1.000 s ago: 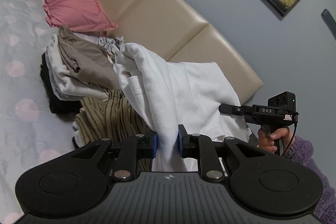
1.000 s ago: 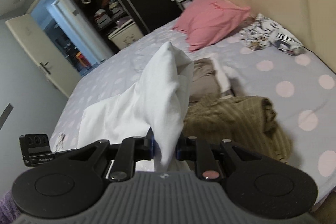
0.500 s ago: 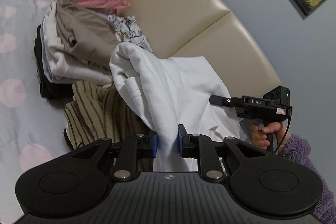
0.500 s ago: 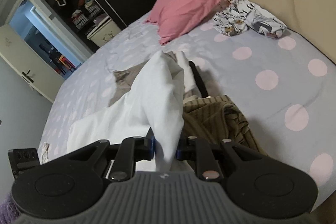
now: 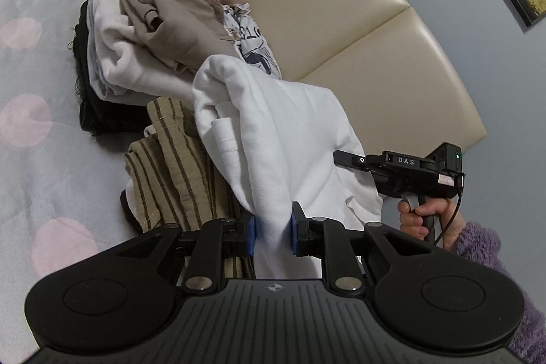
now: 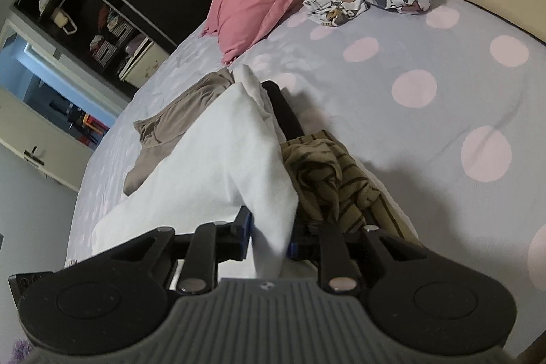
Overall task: Fold clothes
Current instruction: 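Carry the folded shirt with the left tool toward the clothes stack, then lower the shirt onto the clothes stack and open the left tool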
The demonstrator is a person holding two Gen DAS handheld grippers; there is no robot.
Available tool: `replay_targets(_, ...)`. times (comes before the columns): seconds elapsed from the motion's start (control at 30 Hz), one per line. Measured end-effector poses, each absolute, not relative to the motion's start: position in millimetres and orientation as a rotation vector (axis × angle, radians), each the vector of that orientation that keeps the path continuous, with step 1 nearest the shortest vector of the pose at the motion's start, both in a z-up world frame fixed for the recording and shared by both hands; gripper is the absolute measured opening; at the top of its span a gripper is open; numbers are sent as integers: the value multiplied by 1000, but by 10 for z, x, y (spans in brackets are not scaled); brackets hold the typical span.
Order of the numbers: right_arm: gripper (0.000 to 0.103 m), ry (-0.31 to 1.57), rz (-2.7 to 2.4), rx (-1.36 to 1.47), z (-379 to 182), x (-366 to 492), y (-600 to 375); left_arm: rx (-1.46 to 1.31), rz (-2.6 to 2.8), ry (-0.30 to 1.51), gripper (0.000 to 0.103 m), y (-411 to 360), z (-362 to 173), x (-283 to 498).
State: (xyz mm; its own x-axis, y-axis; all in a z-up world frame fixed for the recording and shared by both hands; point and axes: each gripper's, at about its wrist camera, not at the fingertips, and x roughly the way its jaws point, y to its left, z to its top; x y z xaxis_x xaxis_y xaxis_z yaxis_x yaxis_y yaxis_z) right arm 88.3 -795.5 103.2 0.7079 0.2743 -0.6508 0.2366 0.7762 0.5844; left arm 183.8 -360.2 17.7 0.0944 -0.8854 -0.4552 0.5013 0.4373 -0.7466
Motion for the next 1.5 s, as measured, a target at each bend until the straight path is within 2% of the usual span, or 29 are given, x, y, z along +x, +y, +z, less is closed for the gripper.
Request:
replay_targets(0.1,34,790,-16,666,1105,852,-7910,-431,-1074,1010,21,-3590,251,1798)
replay_targets(0.3,37,691,-135,568,1397,641,-7857,-341,-1016,918,37,-3397,524,1643)
replay_targets(0.63,34,485,-139,423,1761,494,-7494,-325,-946,707,34,-3270,906,1588)
replay_targets(0.87,33,443,-106,411,1518,821,-7262,-261,-965,691,31,-3633,831,1622)
replay_targets(0.97,31,461,-123,436,1296,936,-7298,-224,-957,697,31,-3730,722,1627)
replay_targets(1.07,15,482,-139,466,1073,1044,-7350,-211,-925,731,26,-3766,591,1680)
replay_targets(1.1,4,493,-145,486,995,1065,-7400,-198,-918,740,21,-3778,541,1705)
replay_targets(1.13,0,504,-151,505,918,1087,-7451,-185,-911,750,20,-3790,490,1730)
replay_targets(1.5,0,482,-135,633,490,1141,-7681,-200,-910,797,17,-3858,169,1868)
